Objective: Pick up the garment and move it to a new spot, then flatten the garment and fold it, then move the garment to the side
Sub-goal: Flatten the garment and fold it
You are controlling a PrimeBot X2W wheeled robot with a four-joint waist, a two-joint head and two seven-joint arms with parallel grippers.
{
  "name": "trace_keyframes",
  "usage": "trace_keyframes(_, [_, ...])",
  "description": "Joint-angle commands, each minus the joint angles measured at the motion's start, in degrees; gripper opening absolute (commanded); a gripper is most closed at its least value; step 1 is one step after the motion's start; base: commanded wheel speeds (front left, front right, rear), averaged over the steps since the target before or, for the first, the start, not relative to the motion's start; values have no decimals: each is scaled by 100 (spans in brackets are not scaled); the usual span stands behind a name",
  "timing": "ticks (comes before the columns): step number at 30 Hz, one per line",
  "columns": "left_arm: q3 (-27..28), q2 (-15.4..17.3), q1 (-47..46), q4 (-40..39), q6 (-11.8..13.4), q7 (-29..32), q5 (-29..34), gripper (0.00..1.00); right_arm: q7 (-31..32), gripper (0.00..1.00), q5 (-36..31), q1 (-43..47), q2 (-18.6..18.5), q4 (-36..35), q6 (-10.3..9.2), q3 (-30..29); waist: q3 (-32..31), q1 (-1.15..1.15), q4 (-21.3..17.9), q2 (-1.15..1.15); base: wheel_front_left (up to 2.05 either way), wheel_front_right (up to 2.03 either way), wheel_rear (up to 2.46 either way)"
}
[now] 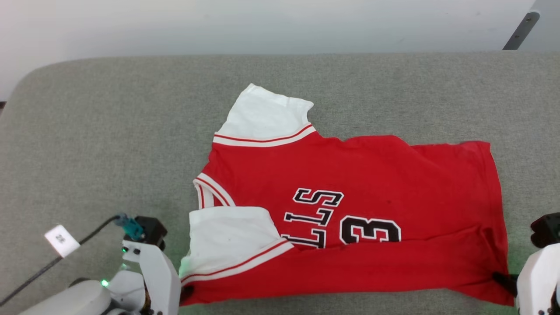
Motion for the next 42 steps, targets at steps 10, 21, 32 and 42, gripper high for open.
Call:
trace_keyframes(10, [-23,-107,-129,335,13,175,33,100,-155,87,-111,-192,92,153,-7,116,5,0,-111,0,0,0,0])
trace_keyframes(21, [184,377,-775,-210,343,681,200,100,-297,100,-169,-323,196,-218,-7,-184,83,0,-314,0,0,0,0])
trace_keyframes(32, [678,64,-2243,545,-193,558,779,100,-2358,100,-713,-803,685,-1009,-6,-399,487,0,-783,0,0,0,0])
trace_keyframes(42, [756,-593,-3286,2137,-1061,250,1242,100,-5349,100,-1641,-1212,1405,-780,-6,-331,1020,0,-1377,0,0,0,0])
